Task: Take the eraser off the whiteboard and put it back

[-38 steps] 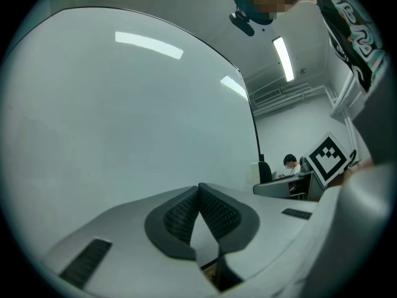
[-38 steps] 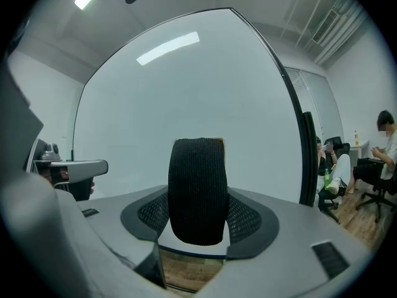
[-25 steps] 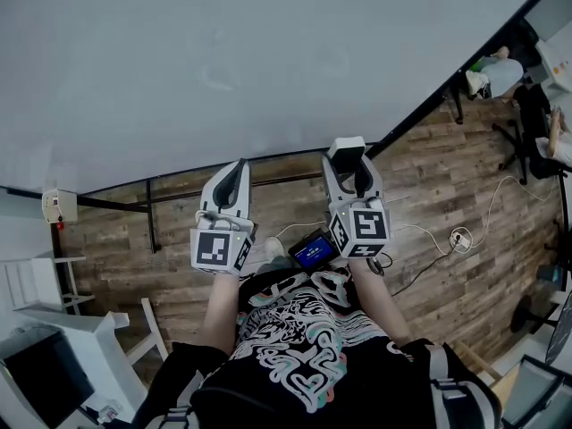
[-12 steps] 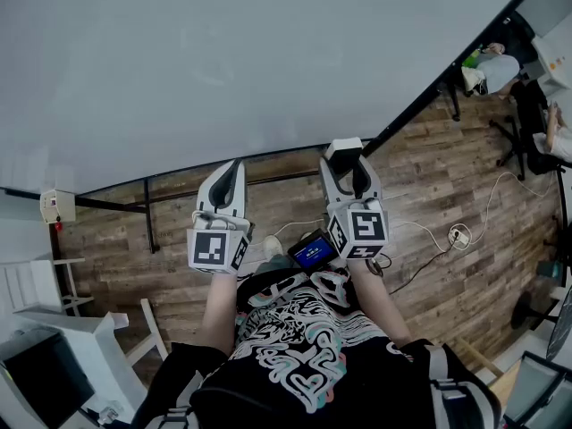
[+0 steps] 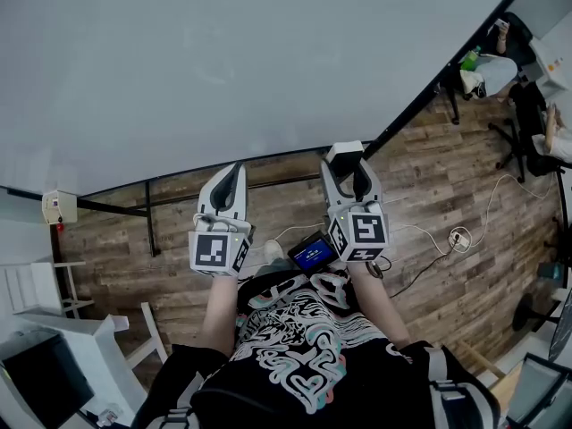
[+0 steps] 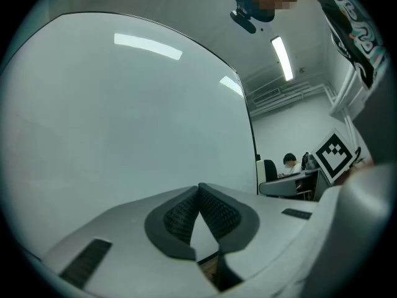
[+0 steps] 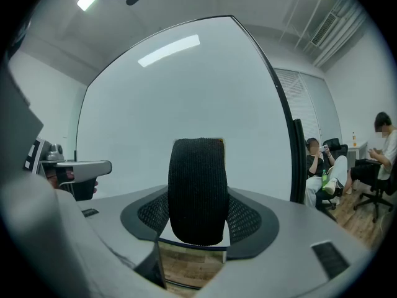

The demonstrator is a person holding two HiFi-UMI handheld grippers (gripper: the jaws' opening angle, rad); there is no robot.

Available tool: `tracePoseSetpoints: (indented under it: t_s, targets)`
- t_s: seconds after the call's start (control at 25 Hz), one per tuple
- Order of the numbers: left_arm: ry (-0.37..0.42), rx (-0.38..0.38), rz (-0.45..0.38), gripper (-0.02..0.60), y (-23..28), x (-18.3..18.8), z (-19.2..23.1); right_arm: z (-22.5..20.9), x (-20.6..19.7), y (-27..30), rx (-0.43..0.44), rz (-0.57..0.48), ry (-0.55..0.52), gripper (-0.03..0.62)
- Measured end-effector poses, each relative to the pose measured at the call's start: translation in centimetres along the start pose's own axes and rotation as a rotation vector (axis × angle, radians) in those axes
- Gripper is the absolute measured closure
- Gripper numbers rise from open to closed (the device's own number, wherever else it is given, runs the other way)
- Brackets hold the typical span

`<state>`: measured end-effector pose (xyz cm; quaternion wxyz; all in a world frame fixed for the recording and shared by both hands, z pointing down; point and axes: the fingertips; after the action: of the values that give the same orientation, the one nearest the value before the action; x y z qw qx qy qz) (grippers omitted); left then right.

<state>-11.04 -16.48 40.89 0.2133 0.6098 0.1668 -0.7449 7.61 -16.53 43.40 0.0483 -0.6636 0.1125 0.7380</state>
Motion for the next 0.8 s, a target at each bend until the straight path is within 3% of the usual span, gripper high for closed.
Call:
tracePoseSetpoints:
  t_s: [0.8]
  targets:
    - [-0.001,0.019,-0.007,0.559,0.4,0.4,1.1,0.1,0.4,1.1,0.005,-0.008,-0.006,0.341]
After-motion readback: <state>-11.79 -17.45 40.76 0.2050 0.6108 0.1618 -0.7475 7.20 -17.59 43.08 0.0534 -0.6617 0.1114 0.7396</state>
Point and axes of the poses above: the fingertips, and each gripper's own axes: y forward along the fingers, z to its left, x out of its top, and after that the axes turned 11 degrees about -y, right-handed
